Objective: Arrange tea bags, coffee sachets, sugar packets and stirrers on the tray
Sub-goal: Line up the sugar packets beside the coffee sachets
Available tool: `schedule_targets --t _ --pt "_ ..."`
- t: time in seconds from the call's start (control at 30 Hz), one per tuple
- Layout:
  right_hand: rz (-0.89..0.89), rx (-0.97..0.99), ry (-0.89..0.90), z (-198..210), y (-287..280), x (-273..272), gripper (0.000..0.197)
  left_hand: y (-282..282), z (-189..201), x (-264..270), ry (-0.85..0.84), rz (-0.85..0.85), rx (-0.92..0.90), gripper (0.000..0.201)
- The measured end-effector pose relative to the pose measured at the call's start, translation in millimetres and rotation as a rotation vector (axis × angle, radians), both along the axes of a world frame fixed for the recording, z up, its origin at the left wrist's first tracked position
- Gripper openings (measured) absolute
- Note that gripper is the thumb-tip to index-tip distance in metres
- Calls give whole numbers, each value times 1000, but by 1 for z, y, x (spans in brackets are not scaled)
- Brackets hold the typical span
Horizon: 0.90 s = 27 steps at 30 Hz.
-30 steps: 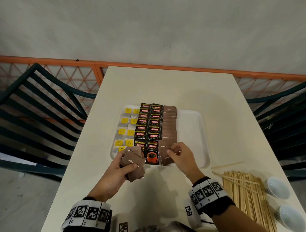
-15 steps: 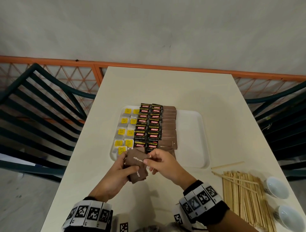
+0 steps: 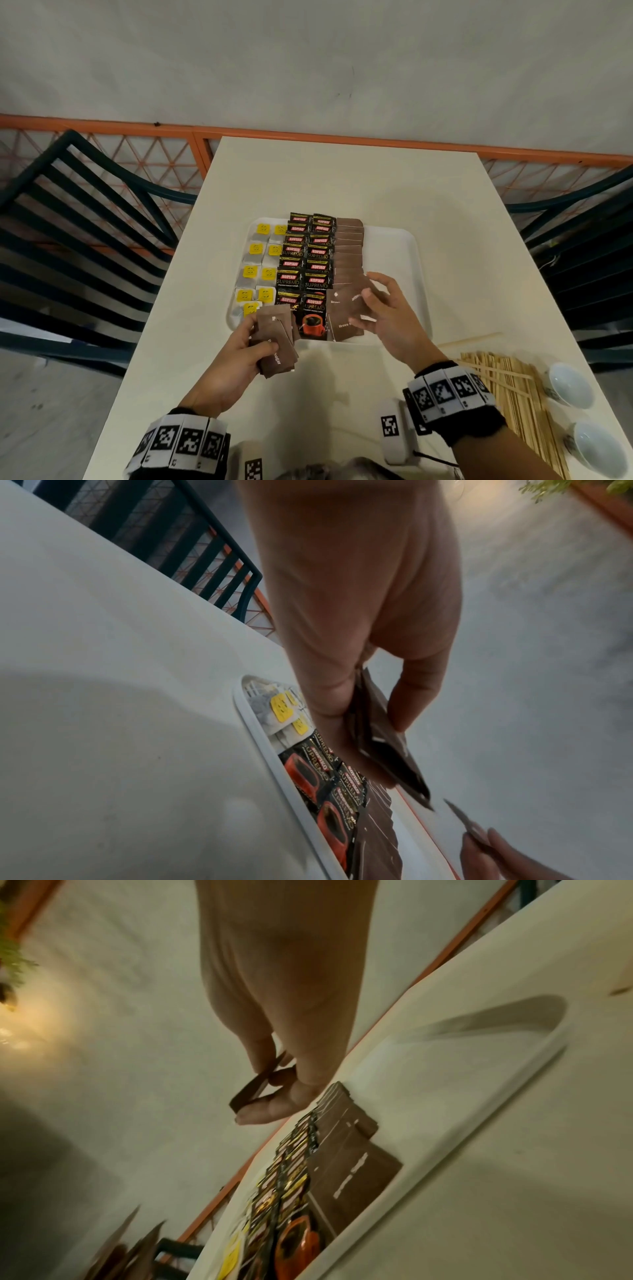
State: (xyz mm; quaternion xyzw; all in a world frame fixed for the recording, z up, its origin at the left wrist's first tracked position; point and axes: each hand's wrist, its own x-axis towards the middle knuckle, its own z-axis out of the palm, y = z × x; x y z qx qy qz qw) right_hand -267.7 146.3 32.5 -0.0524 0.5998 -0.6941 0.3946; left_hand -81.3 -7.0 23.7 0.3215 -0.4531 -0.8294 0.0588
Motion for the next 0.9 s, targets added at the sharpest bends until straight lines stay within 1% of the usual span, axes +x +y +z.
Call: schedule_targets --t 0.1,0.17,0.2,0.3,0.37,0.43,0.47,0.53,0.57,0.63,0.7,0.8,0.9 --pt "-29 10 -52 -6 10 -10 40 -1 0 2 -10 19 -12 50" --pt "-26 69 4 -9 14 -14 45 -1 0 2 -13 30 -11 50" --pt "-13 121 61 -10 16 -15 44 -1 0 2 -16 33 -11 49" --pt "57 266 254 -15 17 -19 28 -1 2 1 -18 27 -11 50" --pt "137 350 385 -19 17 -22 22 0 3 2 -24 22 -19 50" --pt "254 469 580 -22 16 -24 18 0 3 3 -37 28 -25 49" --pt "323 520 684 -22 15 -24 19 -1 2 4 -41 30 -25 49" --pt "479 570 856 -22 10 -23 22 -1 2 5 -45 27 -29 50" --pt "550 574 906 -22 7 -22 24 -1 2 4 -45 28 -32 50" --pt "649 580 928 -22 0 -18 24 -1 2 5 -47 31 -35 49" --pt "697 598 904 -22 -6 -16 20 -2 1 5 -52 26 -34 50" --pt "724 617 882 -23 -12 -14 18 -3 -1 6 -67 21 -51 51" --pt "721 633 904 -26 -15 -14 19 -4 -2 7 -78 20 -67 52"
